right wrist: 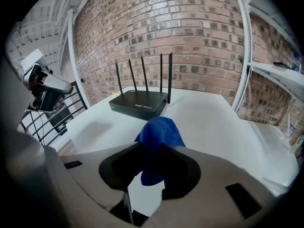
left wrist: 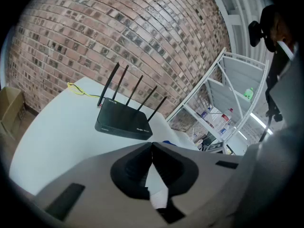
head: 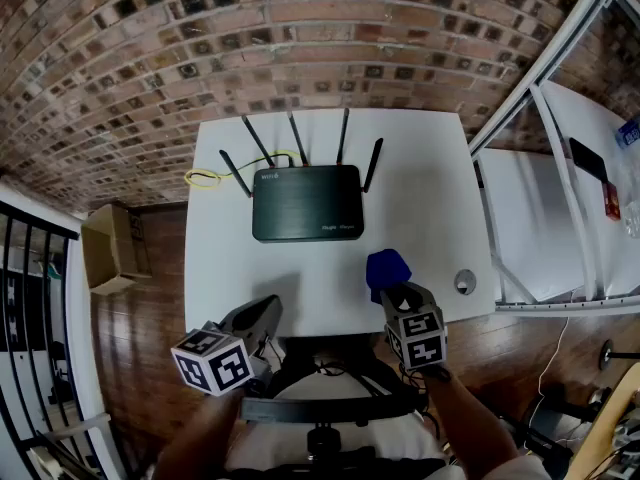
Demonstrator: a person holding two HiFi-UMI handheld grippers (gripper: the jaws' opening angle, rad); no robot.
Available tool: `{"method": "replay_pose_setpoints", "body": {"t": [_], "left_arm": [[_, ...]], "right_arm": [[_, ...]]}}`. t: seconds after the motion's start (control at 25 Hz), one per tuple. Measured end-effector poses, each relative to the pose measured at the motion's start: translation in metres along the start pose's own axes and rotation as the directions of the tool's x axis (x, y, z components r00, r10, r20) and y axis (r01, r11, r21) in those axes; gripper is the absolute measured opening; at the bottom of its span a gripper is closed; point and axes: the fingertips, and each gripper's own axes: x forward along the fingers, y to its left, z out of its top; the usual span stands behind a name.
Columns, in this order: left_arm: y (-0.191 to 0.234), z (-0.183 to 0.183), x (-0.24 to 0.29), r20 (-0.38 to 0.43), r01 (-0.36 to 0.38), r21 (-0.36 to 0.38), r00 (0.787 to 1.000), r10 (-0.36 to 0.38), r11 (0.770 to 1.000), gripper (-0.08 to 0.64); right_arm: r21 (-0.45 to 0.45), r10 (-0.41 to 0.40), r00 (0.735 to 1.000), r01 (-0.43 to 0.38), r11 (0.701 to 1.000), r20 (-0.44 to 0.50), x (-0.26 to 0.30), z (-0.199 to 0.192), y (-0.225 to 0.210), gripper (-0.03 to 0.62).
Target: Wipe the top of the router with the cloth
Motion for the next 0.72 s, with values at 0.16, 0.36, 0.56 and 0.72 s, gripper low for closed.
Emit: {"method": "replay_pose_setpoints", "body": {"t": [0.16, 0.36, 0.56, 0.72], "left_arm": [[0.003, 0.008, -0.007, 0.005, 0.022, 0.03, 1.0, -0.022, 0.999, 0.029], [0.011, 0.013, -0.018, 0.011, 0.048, 0.063, 0.999, -0.048, 0.997, 0.029], [0.024, 0.018, -0.031, 0.002, 0.08, 0.089, 0.997, -0.08, 0.993, 0.029], [0.038, 0.022, -0.044, -0.017, 0.104, 0.106, 0.995, -0.103, 0.989, 0.03]], "right_arm": [[0.011, 0.002, 1.0, -0.002, 1.0, 0.0, -0.002, 0.013, 0.012, 0.129], [-0.001, -0.024, 1.0, 0.024, 1.0, -0.019, 0.0, 0.017, 0.029, 0.129], [0.005, -0.05, 0.999, 0.05, 0.999, -0.01, 0.006, 0.029, 0.046, 0.129], [0.022, -0.071, 0.997, 0.071, 0.997, 0.001, 0.011, 0.039, 0.063, 0.129]]}}
